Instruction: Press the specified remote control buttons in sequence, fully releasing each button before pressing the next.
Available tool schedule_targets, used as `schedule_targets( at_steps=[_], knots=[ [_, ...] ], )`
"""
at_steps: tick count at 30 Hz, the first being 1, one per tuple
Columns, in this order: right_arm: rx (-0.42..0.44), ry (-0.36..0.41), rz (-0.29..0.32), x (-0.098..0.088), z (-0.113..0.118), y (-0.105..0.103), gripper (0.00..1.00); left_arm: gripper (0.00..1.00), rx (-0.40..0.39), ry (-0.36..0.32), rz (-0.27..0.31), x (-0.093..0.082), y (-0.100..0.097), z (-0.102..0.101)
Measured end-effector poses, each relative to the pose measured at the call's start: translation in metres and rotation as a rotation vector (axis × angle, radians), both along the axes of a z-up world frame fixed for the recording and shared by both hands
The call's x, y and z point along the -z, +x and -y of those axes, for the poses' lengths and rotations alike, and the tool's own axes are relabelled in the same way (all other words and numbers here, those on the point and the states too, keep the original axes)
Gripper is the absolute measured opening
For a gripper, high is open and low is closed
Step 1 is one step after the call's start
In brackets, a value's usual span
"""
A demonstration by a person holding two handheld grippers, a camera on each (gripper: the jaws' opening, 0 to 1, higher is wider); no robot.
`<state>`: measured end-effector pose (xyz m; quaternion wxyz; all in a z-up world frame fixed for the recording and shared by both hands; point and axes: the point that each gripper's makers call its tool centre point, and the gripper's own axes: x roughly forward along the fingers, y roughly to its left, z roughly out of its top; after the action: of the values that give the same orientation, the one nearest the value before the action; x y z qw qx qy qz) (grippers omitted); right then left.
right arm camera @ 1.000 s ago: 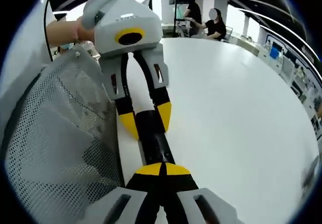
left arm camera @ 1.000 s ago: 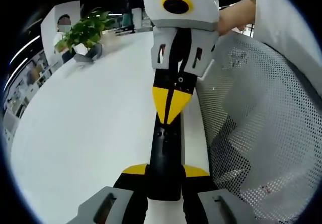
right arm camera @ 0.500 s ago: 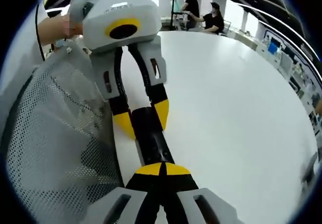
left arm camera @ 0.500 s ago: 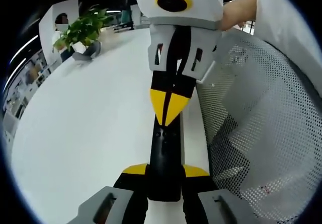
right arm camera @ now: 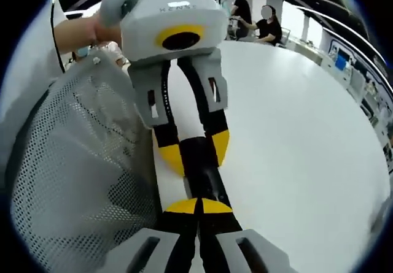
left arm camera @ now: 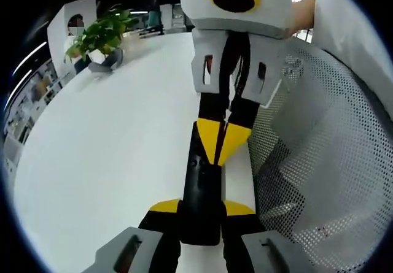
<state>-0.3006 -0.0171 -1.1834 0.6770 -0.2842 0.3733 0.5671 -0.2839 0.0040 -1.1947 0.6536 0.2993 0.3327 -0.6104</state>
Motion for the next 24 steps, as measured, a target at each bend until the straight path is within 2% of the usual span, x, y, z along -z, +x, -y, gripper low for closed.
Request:
schedule_targets(
  at_steps=[8,12,17,19,21,24],
  knots=[
    [-0.018,-0.049,0.042,0.003,0.0,-0.001,0.0,0.24,0.001,0.001,0.003,-0.001,-0.001,-0.001],
    [0.003,-0.045,0.016,0.003,0.0,0.001,0.0,0.24,0.014,0.005,0.006,-0.001,-0.002,-0.001],
    [0.059,0.019,-0.055,0.0,0.002,0.002,0.0,0.24,0.024,0.008,0.004,0.0,-0.002,-0.001],
    [0.064,0.002,-0.054,-0.001,0.004,0.005,0.0,0.24,0.026,0.01,0.005,0.0,-0.002,-0.001],
    [0.081,-0.012,-0.025,-0.003,0.007,0.013,0.0,0.24,0.025,0.01,0.004,0.0,-0.002,-0.001],
    [0.103,0.002,-0.037,-0.005,0.008,0.018,0.0,0.24,0.026,0.008,0.004,0.0,-0.002,-0.001]
  ],
)
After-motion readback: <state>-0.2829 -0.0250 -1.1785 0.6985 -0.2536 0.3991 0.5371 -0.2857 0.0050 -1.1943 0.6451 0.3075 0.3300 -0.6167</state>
